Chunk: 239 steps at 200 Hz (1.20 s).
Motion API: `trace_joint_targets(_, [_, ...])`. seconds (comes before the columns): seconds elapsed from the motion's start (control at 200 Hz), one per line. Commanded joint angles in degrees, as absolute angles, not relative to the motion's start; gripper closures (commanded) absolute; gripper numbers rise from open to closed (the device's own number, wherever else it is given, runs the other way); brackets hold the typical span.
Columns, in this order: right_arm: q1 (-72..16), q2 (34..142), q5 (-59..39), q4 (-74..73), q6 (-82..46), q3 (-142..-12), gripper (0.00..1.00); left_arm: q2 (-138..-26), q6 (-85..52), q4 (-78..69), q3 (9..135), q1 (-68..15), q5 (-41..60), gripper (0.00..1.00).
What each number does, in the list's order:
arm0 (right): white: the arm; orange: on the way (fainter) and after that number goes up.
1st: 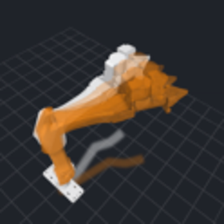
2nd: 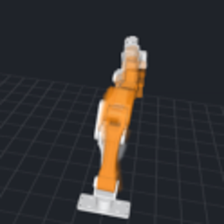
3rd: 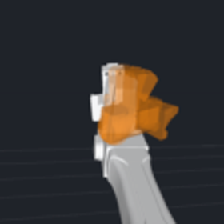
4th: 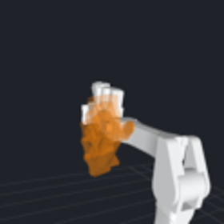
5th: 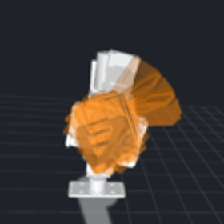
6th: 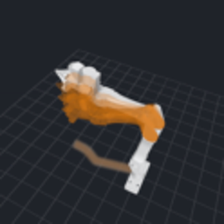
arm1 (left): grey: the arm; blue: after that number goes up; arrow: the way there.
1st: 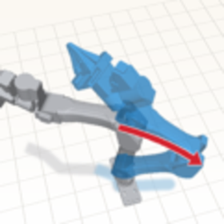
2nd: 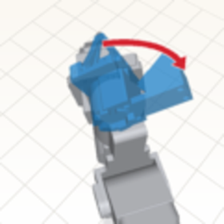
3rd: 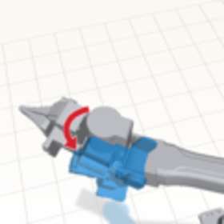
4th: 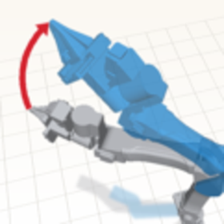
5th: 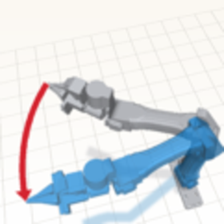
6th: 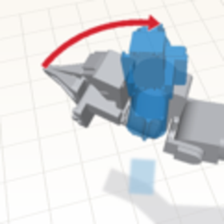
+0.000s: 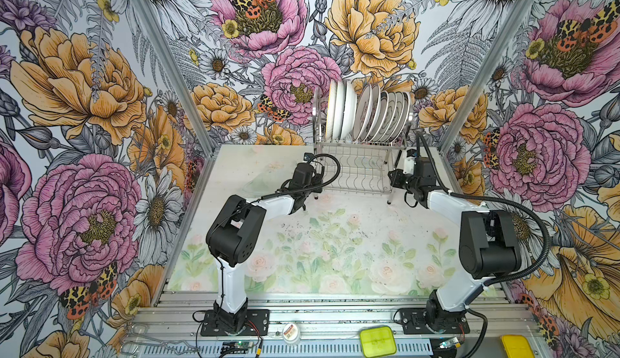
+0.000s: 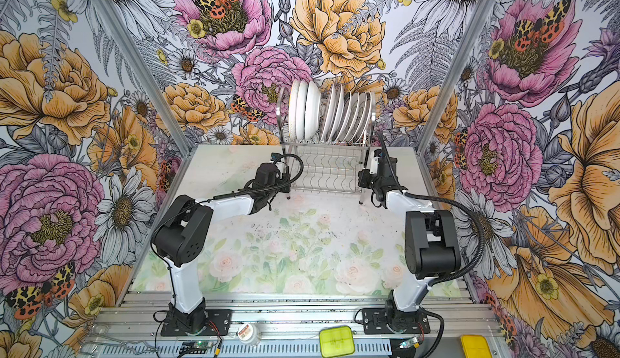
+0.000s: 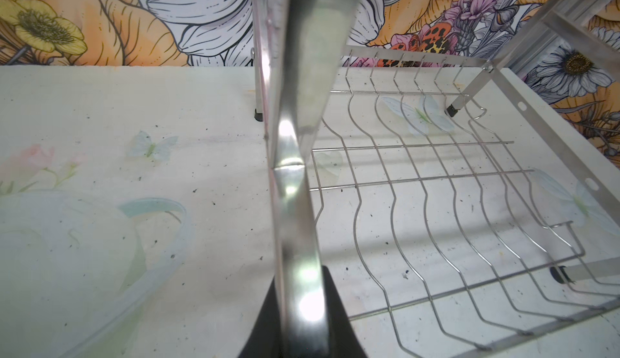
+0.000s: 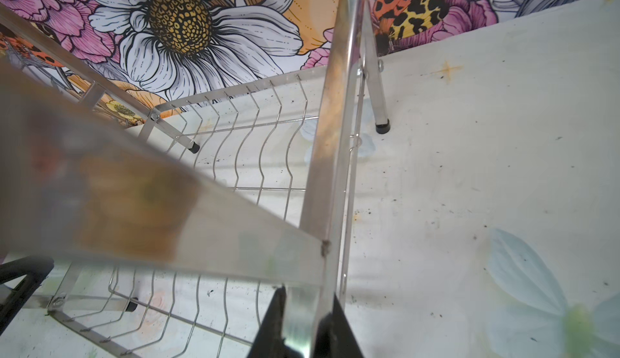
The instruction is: Unload the plates from the dish rack
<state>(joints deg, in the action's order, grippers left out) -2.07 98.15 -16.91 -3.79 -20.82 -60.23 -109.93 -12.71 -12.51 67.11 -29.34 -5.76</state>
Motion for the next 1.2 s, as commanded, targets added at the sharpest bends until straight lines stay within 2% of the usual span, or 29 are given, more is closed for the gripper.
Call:
trace_joint_targets(0.0, [-5.0,101.9,-21.2,-3.6,-26.8,-61.4,0.86,-105.3,-18.5,-10.4,62.9,-29.4,-4.0,1.0])
trace_joint_targets(0.385, [-10.9,109.5,-20.7,-10.8,-33.5,-66.5,0.86,-90.7,-19.2,-10.1,49.6,-30.0,-7.6,1.0])
trace_joint_targets(1.191, [-14.6,119.1,-22.1,-16.3,-38.8,-76.3,0.84,-78.2,-25.6,-9.4,35.6,-39.8,-17.4,1.0])
